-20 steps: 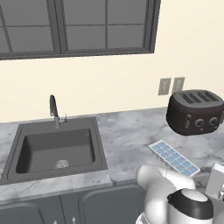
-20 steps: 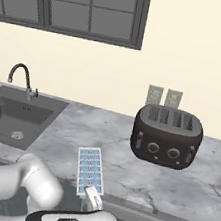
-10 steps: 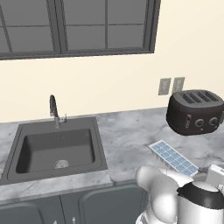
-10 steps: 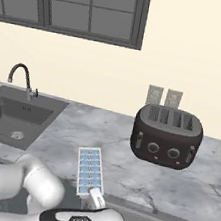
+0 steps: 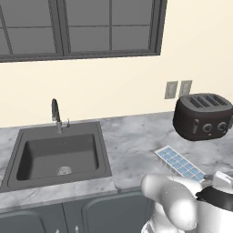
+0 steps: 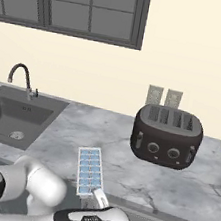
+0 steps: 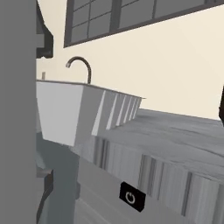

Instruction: The ice cube tray has been filled with water. Take the tray and place it in the freezer to make ice. Close the freezer door after placing the tray.

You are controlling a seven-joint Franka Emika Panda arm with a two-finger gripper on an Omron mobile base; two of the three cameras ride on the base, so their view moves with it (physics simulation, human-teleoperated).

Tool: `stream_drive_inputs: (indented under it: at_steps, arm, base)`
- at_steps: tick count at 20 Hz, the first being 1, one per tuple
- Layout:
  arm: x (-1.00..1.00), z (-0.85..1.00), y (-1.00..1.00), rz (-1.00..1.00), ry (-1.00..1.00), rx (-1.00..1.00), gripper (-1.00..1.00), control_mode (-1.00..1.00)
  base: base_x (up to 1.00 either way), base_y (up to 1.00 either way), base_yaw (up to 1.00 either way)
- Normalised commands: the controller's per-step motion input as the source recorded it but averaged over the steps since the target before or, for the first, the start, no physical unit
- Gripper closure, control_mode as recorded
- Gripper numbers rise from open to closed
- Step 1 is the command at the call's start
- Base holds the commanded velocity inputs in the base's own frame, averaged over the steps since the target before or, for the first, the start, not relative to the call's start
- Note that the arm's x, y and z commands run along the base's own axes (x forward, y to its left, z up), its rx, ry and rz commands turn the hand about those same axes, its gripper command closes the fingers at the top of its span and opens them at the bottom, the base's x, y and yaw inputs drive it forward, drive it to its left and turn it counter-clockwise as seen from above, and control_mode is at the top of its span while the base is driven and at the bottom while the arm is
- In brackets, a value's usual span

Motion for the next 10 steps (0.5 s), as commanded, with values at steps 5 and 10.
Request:
stream_drive_inputs:
  at_steps: [5, 10]
  arm:
    - [0.08, -0.14, -0.03, 0.00, 0.00, 0.00, -1.00, -1.00]
    - [0.09, -0.12, 0.00, 0.00, 0.00, 0.00, -1.00, -1.00]
  base:
    - [0.00, 0.00, 0.00]
    - [0.00, 0.00, 0.00]
